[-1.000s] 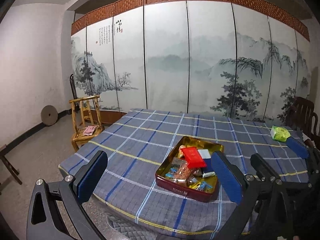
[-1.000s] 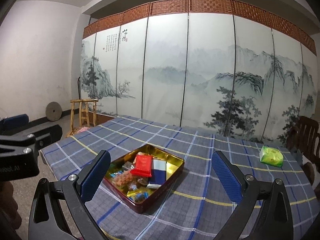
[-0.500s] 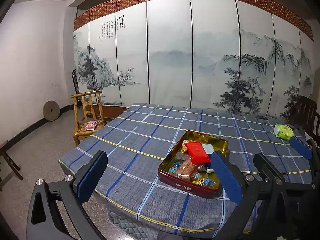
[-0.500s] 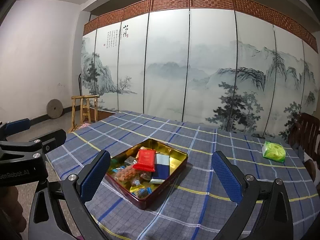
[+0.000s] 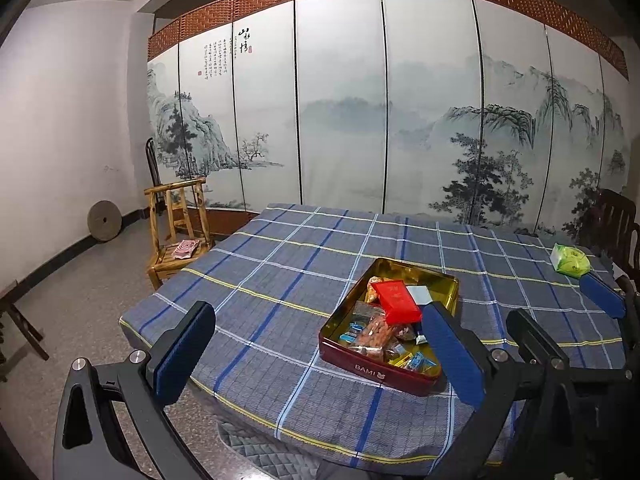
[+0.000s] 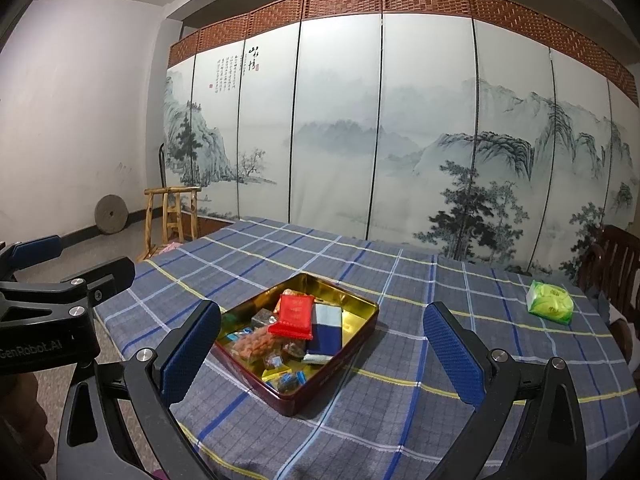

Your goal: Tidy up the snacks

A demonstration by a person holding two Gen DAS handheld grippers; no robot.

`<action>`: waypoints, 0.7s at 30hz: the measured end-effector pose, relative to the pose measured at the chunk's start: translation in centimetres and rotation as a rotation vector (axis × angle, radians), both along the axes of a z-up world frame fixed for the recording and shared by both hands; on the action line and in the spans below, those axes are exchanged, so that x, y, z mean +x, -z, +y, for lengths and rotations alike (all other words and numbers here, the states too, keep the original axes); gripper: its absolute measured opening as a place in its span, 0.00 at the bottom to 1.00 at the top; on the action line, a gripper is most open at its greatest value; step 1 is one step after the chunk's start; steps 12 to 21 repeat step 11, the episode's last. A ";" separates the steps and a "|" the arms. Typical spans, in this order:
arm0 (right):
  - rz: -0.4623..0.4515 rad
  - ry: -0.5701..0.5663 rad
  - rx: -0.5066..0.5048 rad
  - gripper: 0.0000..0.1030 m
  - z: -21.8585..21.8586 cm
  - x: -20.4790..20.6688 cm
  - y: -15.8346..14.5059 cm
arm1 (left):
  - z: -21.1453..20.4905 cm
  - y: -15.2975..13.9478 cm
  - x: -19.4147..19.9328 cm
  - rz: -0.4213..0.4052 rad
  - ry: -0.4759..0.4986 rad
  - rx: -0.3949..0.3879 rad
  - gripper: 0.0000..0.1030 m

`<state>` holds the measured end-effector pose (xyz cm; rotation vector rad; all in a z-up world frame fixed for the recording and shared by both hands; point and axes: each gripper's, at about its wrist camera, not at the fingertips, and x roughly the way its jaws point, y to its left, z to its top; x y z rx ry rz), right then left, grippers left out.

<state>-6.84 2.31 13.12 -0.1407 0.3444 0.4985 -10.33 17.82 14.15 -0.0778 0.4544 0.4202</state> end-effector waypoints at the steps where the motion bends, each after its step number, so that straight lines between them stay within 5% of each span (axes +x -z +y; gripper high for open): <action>1: 0.003 -0.001 -0.001 0.98 0.0 0.1 0.1 | 0.0 0.0 0.0 0.001 0.001 -0.001 1.00; 9: 0.081 0.020 0.000 0.99 -2.1 2.7 2.0 | -1.1 0.0 1.1 -0.026 0.020 0.078 1.00; 21: 0.113 0.054 -0.016 0.99 -3.5 4.4 3.0 | -1.3 0.0 1.5 -0.009 0.031 0.065 1.00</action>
